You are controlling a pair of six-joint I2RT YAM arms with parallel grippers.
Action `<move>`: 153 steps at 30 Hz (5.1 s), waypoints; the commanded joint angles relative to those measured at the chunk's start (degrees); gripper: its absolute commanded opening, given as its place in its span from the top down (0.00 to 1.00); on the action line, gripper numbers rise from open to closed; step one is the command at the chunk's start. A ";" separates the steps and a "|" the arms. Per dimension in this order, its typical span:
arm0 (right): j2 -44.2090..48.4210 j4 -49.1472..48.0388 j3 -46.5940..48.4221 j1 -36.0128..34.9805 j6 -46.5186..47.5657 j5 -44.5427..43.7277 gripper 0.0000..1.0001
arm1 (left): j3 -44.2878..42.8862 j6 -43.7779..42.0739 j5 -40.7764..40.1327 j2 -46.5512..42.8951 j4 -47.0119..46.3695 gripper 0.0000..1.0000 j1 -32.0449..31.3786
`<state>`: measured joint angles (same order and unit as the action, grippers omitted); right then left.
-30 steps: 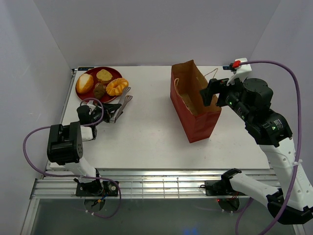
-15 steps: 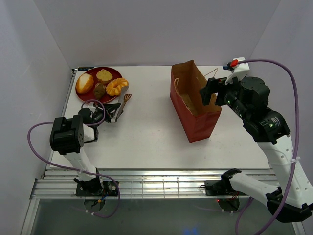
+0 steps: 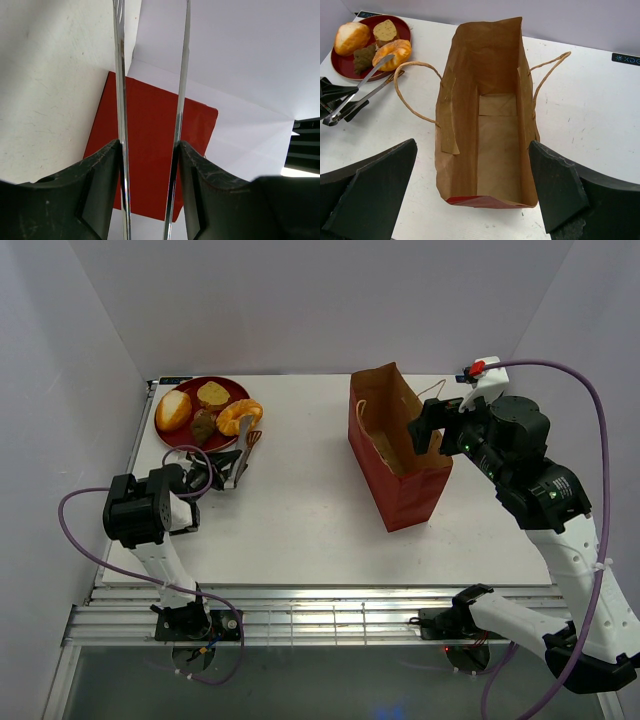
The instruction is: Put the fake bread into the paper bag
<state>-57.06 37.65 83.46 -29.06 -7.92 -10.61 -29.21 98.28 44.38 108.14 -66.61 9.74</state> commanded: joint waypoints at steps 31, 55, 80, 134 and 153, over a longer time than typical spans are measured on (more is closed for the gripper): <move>0.10 -1.17 2.14 -0.21 -0.34 -0.55 0.02 | -1.90 2.62 3.52 -2.92 -4.15 0.66 2.13; 0.63 -0.03 2.94 -0.21 -0.07 -1.17 0.02 | -7.70 -10.01 6.51 -17.41 16.04 0.97 2.92; -4.90 2.69 6.89 -0.03 0.80 -13.55 0.02 | -40.22 -58.91 6.07 -45.38 78.91 0.97 -11.90; -21.70 -12.25 4.34 14.73 -5.70 1.03 0.25 | -32.22 -55.04 -18.89 -53.47 81.99 0.95 -47.62; -22.04 -12.78 4.60 15.61 -5.26 4.02 0.42 | -30.82 -54.25 -20.74 -50.83 79.97 0.82 -50.08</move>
<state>-79.61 27.81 87.94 -13.82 -13.26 -7.66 -60.31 44.01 24.58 57.60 17.30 -39.99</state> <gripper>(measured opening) 0.593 0.414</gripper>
